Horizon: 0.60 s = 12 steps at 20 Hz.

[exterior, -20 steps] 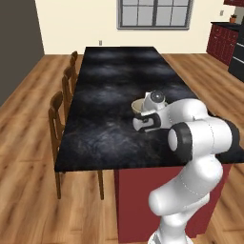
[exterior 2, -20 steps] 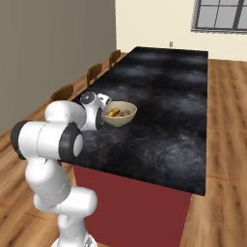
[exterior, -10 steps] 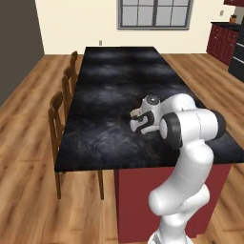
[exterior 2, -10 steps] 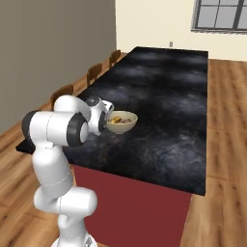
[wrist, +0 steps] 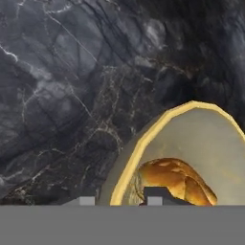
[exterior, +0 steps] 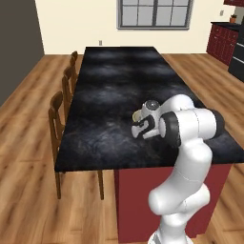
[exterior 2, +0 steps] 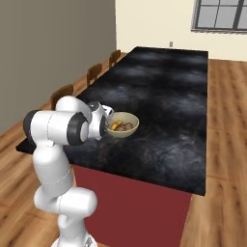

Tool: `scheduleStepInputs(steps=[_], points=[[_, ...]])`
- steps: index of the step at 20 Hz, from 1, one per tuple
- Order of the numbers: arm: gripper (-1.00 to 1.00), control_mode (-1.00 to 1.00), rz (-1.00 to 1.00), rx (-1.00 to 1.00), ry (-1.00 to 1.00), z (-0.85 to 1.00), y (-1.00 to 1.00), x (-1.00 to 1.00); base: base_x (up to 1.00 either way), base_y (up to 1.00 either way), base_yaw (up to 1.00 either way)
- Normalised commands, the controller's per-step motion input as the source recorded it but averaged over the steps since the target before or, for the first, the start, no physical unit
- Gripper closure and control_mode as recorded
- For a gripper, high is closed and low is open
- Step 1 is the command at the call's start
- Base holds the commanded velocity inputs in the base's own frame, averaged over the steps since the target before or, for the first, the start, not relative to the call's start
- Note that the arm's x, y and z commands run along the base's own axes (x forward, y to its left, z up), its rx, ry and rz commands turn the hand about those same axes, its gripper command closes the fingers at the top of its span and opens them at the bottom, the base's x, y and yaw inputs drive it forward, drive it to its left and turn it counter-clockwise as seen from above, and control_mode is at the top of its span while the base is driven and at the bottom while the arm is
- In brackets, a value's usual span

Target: Pick up the heated bread from the toaster oven and place it in the bowl. Then move the bread bowl to the dining counter.

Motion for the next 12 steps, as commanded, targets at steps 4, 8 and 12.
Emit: scheduleStepInputs(steps=[4,8,12], points=[[-1.0,-1.0,0.0,0.0,-0.1,0.57,0.0,-0.89,0.0,0.0,0.0],[-1.0,-1.0,0.0,-0.01,-0.29,0.97,0.0,-1.0,0.0,0.0,0.0],[-1.0,-1.0,0.0,-0.05,-0.46,1.0,0.0,-1.0,0.0,0.0,0.0]])
